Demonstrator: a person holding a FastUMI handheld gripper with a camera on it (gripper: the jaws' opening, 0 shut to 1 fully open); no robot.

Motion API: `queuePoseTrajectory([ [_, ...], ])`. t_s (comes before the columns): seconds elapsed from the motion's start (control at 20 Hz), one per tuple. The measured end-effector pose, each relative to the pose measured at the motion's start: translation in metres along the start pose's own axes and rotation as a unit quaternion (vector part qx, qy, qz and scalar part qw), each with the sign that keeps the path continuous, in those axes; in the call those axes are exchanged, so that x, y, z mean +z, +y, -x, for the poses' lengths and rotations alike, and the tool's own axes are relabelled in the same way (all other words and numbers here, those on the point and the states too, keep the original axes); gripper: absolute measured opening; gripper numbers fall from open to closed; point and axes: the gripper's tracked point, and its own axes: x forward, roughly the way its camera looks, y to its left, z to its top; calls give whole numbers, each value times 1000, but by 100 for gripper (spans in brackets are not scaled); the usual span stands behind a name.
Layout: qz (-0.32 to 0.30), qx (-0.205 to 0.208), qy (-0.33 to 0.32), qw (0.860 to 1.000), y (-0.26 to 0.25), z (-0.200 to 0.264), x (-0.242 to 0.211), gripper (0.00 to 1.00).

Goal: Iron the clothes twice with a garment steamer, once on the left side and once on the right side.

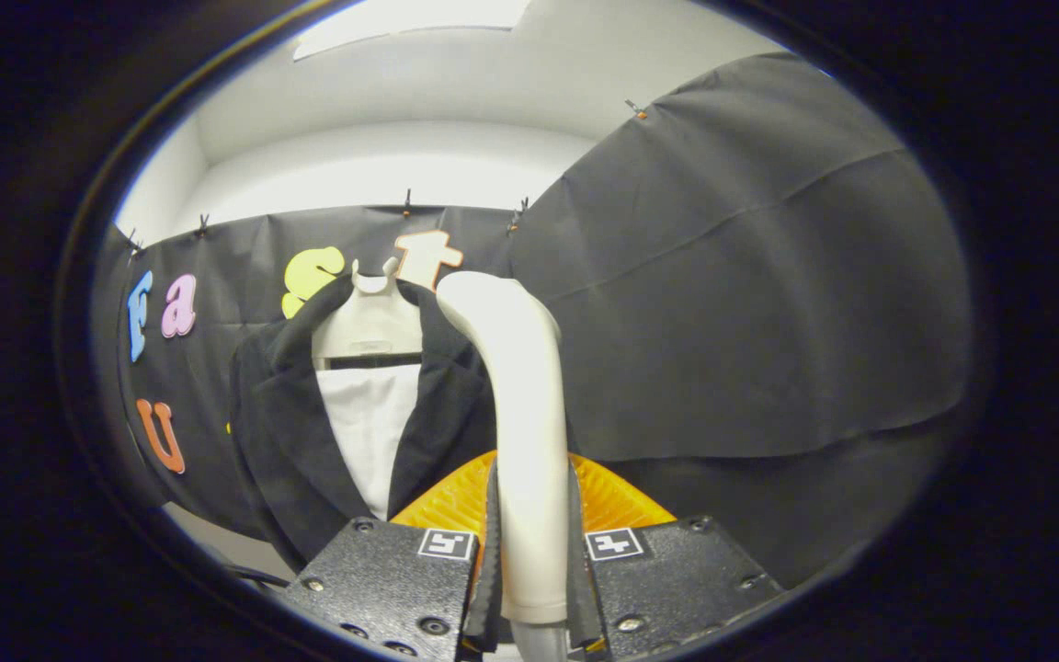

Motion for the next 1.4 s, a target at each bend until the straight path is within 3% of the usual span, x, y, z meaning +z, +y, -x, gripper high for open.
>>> queuePoseTrajectory([
  [0.2,19,-4,4,1000,12,-39,-4,31],
  [0.45,21,-11,22,999,7,-48,-22,31],
  [1.4,57,-41,99,993,-17,9,-110,31],
])
